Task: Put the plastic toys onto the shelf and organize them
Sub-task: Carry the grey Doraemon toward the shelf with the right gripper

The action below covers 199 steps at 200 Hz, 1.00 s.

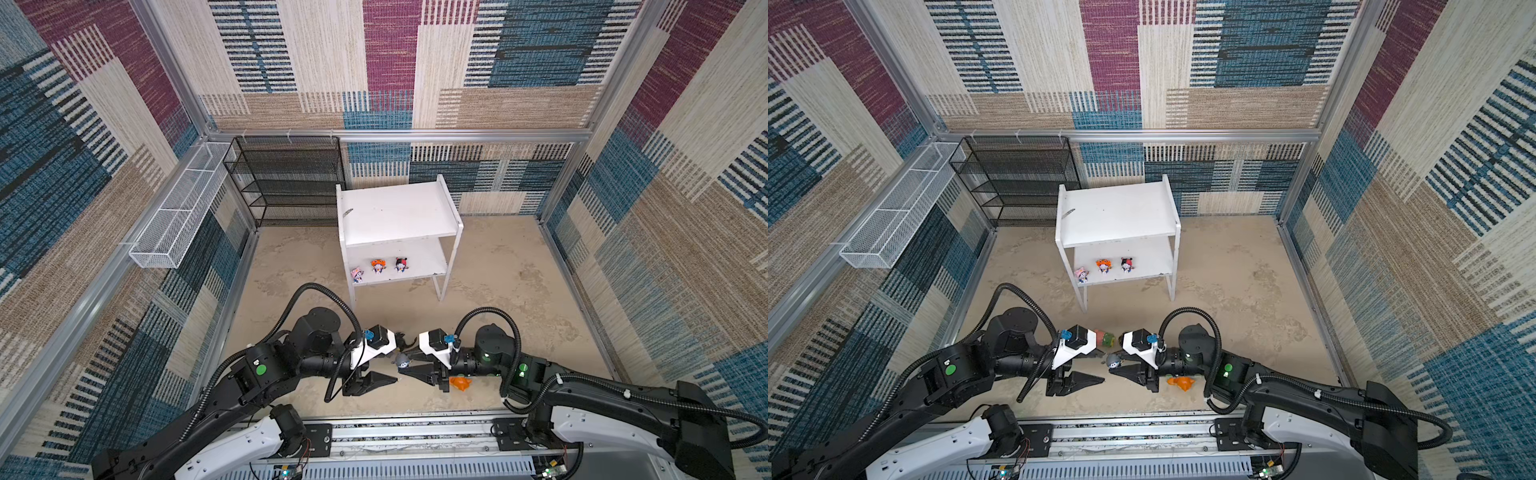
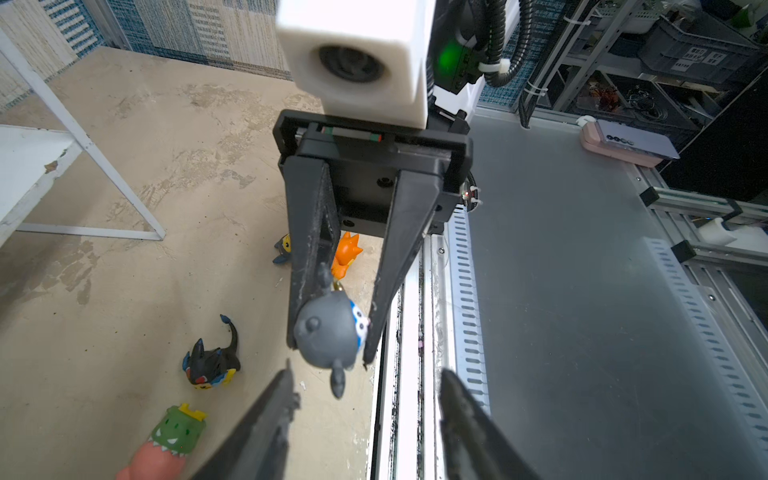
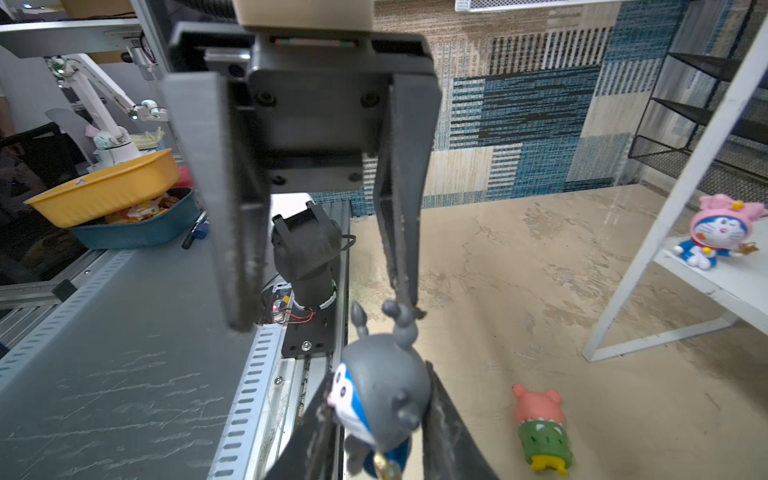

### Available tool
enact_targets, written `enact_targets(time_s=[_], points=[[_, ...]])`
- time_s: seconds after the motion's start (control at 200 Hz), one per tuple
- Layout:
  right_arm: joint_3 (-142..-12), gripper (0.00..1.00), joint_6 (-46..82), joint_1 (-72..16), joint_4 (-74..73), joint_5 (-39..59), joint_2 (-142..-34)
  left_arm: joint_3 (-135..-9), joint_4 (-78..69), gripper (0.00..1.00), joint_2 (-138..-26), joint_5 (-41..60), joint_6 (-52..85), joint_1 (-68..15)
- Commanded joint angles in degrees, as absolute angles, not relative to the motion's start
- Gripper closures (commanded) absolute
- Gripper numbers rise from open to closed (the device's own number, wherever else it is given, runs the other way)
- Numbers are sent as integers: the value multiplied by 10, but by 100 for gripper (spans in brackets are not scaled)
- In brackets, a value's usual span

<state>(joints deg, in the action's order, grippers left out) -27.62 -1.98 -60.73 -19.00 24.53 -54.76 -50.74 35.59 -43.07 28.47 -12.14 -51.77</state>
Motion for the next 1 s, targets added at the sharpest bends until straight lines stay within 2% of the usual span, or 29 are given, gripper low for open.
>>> enact_targets(time_s=[0.0,0.215,0.416,0.721,0.992], points=[[-269,68,-10,-605,-203,176,-551,-503,355,1,-419,258,-120,-518],[-232,68,-1,-551,-244,96,-538,-491,353,1,-393,245,-118,-518],[-206,67,-15,-470,-321,74,-552,-488,353,1,-389,246,-118,-518],[-246,67,-49,-374,-400,116,-642,-484,350,1,-390,239,-115,-518],[-297,67,-68,-346,-453,119,-742,-480,346,1,-381,238,-115,-516]])
